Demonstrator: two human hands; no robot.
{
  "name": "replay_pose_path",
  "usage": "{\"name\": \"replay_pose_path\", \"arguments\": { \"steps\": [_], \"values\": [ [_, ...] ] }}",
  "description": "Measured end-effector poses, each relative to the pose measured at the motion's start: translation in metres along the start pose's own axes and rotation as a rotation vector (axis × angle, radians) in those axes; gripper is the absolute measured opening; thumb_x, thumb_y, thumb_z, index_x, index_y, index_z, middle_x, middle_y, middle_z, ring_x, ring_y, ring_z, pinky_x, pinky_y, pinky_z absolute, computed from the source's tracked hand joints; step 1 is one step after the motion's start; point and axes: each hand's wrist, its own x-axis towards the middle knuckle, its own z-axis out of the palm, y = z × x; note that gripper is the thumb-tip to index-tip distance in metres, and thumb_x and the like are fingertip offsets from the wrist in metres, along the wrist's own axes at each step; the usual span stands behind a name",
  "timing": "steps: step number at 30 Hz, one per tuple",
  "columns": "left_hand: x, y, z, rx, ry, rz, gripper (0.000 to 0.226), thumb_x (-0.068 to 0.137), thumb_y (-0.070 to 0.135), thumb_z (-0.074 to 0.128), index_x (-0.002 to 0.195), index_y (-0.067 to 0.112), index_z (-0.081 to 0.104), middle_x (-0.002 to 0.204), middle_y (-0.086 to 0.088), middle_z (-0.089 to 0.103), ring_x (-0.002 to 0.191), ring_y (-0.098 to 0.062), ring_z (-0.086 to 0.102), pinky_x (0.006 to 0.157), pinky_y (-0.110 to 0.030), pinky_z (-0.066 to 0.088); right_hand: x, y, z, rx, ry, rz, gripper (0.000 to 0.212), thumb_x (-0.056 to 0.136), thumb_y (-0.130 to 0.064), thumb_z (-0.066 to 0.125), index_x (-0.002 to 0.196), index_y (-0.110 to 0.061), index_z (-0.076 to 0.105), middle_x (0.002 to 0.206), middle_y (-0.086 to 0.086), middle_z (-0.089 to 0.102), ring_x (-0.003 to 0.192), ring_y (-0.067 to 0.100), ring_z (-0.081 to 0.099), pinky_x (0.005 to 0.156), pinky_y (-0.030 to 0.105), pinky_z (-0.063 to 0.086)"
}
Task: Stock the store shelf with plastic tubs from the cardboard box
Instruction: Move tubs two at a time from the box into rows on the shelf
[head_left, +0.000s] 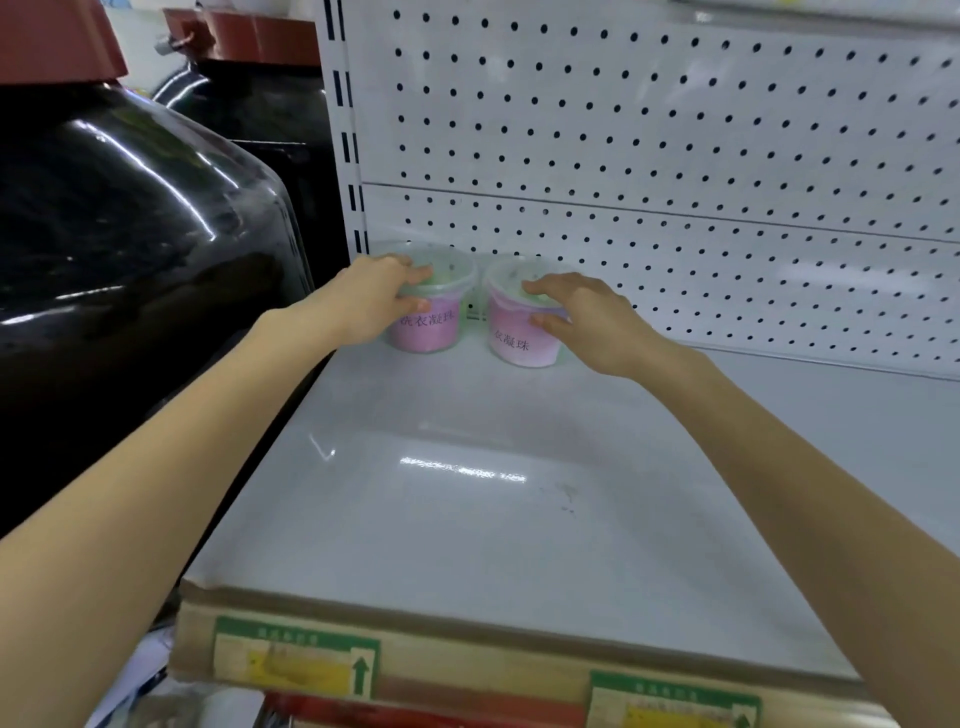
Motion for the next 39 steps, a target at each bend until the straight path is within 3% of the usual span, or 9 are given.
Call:
{"name": "replay_pose_path", "arguments": {
  "steps": [8,14,18,21,26,30,33,36,39],
  "values": [
    [-0.001,-0.011,0.006,-0.094,0.011,0.032,0.053,0.095,0.027,0.050,0.144,0.020,0.033,0.155,-0.009,0.021,0.143,-0.025,0.017,0.115,-0.034,0.015,0.004,0.008,-0.013,0.170,-0.136,0.014,0.044,0.092,-0.024,0.055,0.134,-0.025,0.045,0.143,-0.001,0.040,0.131,0.017,0.036,0.097,0.023,0.027],
    [-0.003,-0.013,0.010,-0.117,0.053,0.084,0.050,0.097,0.022,0.046,0.145,0.016,0.031,0.155,-0.012,0.019,0.143,-0.026,0.016,0.116,-0.033,0.011,0.013,0.001,-0.001,0.215,0.027,0.076,0.038,0.082,-0.042,0.066,0.112,-0.022,0.052,0.121,-0.004,0.052,0.105,0.018,0.048,0.081,0.027,0.033],
    [-0.006,-0.014,0.011,-0.049,0.092,0.146,0.049,0.098,0.021,0.043,0.144,0.011,0.032,0.149,-0.016,0.030,0.141,-0.027,0.019,0.113,-0.032,0.010,0.010,0.004,-0.004,0.276,0.001,0.076,0.033,0.086,-0.038,0.063,0.112,-0.022,0.053,0.127,-0.006,0.050,0.109,0.016,0.047,0.086,0.026,0.032],
    [-0.010,-0.016,0.013,0.083,0.150,0.198,0.052,0.098,0.025,0.041,0.147,0.015,0.025,0.150,-0.013,0.031,0.141,-0.026,0.018,0.115,-0.042,0.005,0.008,-0.001,-0.005,0.177,-0.013,0.071,0.036,0.087,-0.041,0.060,0.117,-0.023,0.052,0.129,-0.002,0.049,0.119,0.021,0.044,0.094,0.033,0.034],
    [-0.025,-0.001,0.014,0.171,0.178,0.253,0.057,0.094,0.037,0.044,0.146,0.020,0.026,0.152,-0.008,0.029,0.143,-0.023,0.017,0.115,-0.047,0.002,-0.025,-0.010,-0.016,-0.075,0.028,0.054,0.062,0.088,-0.050,0.054,0.142,-0.030,0.032,0.156,0.003,0.022,0.144,0.021,0.012,0.113,0.043,0.013],
    [-0.043,0.046,0.019,0.228,0.246,0.340,0.055,0.093,0.047,0.043,0.140,0.019,0.037,0.140,-0.008,0.046,0.132,-0.026,0.037,0.114,-0.050,0.002,-0.089,-0.004,-0.039,-0.224,0.022,0.066,0.064,0.087,-0.053,0.052,0.142,-0.025,0.035,0.153,0.002,0.028,0.139,0.021,0.026,0.109,0.039,0.022],
    [-0.066,0.104,0.031,0.194,0.282,0.437,0.054,0.090,0.050,0.046,0.132,0.017,0.049,0.130,-0.010,0.055,0.121,-0.031,0.048,0.112,-0.050,0.015,-0.155,0.011,-0.058,-0.414,0.024,0.108,0.059,0.087,-0.058,0.047,0.136,-0.025,0.044,0.145,0.001,0.041,0.129,0.023,0.040,0.104,0.038,0.030],
    [-0.104,0.173,0.054,0.098,0.255,0.572,0.054,0.090,0.052,0.046,0.130,0.018,0.051,0.127,-0.009,0.058,0.116,-0.031,0.051,0.106,-0.044,0.029,-0.239,0.034,-0.075,-0.505,0.047,0.200,0.058,0.086,-0.061,0.046,0.132,-0.025,0.049,0.134,0.000,0.054,0.118,0.026,0.050,0.096,0.039,0.039],
    [-0.154,0.238,0.095,0.017,0.200,0.684,0.053,0.090,0.051,0.047,0.132,0.020,0.050,0.134,-0.006,0.053,0.124,-0.026,0.046,0.112,-0.044,0.022,-0.336,0.053,-0.076,-0.524,0.171,0.301,0.056,0.083,-0.060,0.050,0.121,-0.020,0.061,0.123,0.006,0.063,0.112,0.030,0.057,0.092,0.042,0.042]
  ]
}}
